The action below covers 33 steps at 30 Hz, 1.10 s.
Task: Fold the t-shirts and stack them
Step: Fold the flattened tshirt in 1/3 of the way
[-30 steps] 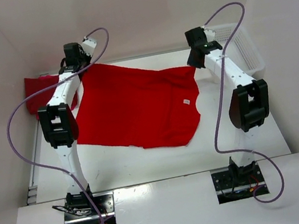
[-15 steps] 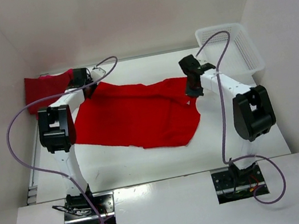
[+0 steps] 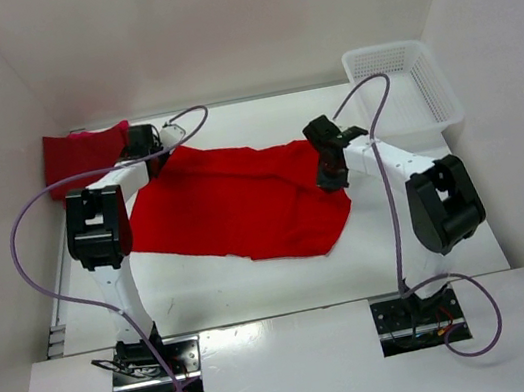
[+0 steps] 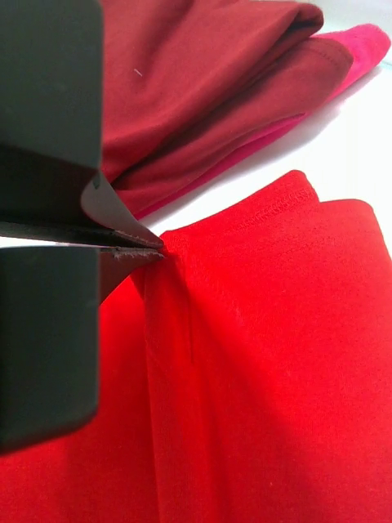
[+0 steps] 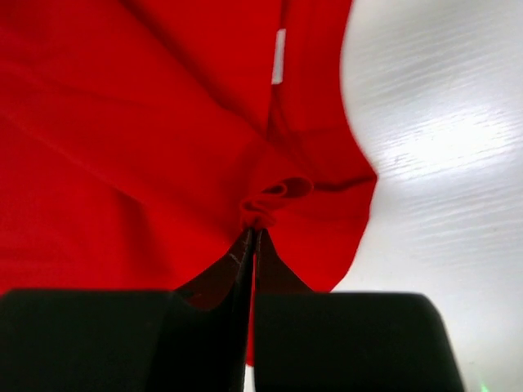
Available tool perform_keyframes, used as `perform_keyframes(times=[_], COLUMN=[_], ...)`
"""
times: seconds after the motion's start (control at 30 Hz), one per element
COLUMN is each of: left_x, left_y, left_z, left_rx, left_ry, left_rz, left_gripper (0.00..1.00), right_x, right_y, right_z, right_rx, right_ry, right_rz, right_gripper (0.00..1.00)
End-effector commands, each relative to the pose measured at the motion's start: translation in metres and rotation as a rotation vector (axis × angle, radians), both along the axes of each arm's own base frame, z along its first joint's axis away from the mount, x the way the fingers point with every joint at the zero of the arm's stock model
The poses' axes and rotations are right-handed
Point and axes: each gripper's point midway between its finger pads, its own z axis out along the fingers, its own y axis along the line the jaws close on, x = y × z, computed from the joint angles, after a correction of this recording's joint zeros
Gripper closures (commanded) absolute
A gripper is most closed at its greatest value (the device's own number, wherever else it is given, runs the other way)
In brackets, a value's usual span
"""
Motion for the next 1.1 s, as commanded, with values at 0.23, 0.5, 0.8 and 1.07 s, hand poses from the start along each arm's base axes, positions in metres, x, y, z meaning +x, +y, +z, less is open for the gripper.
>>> perform_keyframes(times=[0.23,0.5,0.8,1.07], left_x=[0.027,0.041,0.033,0.021], left_y=[0.008,0.007,0.009,0.011], left_z=[0.045,0.056,0.041,0.023], left_rx=[0.031,0.021,0.036,0.062], left_ry=[-0.139,-0.169,-0.138,-0.104], left_rz=[0.027,0.034,0.035,0.015], left_gripper=[1.00,1.00,1.00,0.99], right_x=[-0.013,-0.033,-0.046,-0.049], right_y=[0.022,0.038,0.058,0.054], right_z=[0.056,0.043,0.021,0.002], right_rx=[0.086,0.157,0.198,0.166], right_ry=[-0.096,-0.017,0.057,0.098], right_rz=[-0.004,0.046,0.093,0.093], right_gripper=[1.00,1.00,1.00,1.00])
